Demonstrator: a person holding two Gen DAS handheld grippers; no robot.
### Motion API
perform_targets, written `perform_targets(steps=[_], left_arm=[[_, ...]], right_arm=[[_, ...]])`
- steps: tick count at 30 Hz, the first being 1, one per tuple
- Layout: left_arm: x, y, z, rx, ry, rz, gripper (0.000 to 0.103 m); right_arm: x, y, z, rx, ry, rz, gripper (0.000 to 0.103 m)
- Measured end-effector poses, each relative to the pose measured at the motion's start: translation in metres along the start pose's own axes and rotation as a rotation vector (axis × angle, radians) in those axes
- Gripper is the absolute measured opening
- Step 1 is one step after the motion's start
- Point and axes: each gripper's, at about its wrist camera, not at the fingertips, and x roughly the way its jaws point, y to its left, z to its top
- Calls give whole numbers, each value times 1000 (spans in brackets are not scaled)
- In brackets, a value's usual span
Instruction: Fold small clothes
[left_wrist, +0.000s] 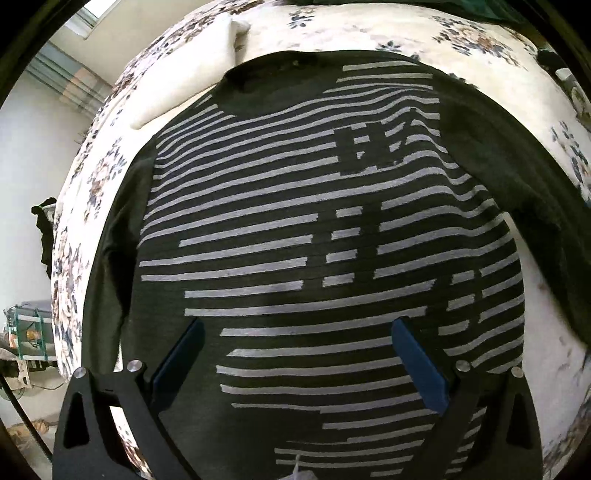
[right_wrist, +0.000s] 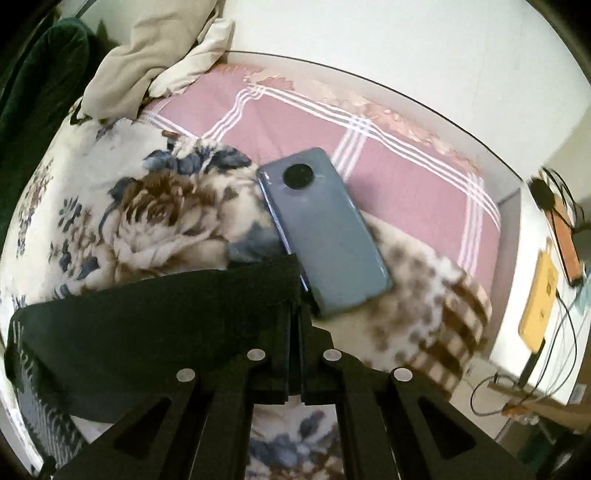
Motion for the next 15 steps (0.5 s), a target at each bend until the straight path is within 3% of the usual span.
perform_targets(steps=[3,9,12,15], left_arm=[[4,6,-4,-11,7,1,103],[11,44,-16,-98,29,7,103],[16,80,-27,-183,41,13,103],[21,124,-44,-278,46,26,103]], right_arm=[[-1,11,11,2,10,37,2],[-52,55,9,62,-14,292,3],[-85,116,-3,-29,-16,391,3],[-110,213,-30,-201,-18,464,3]])
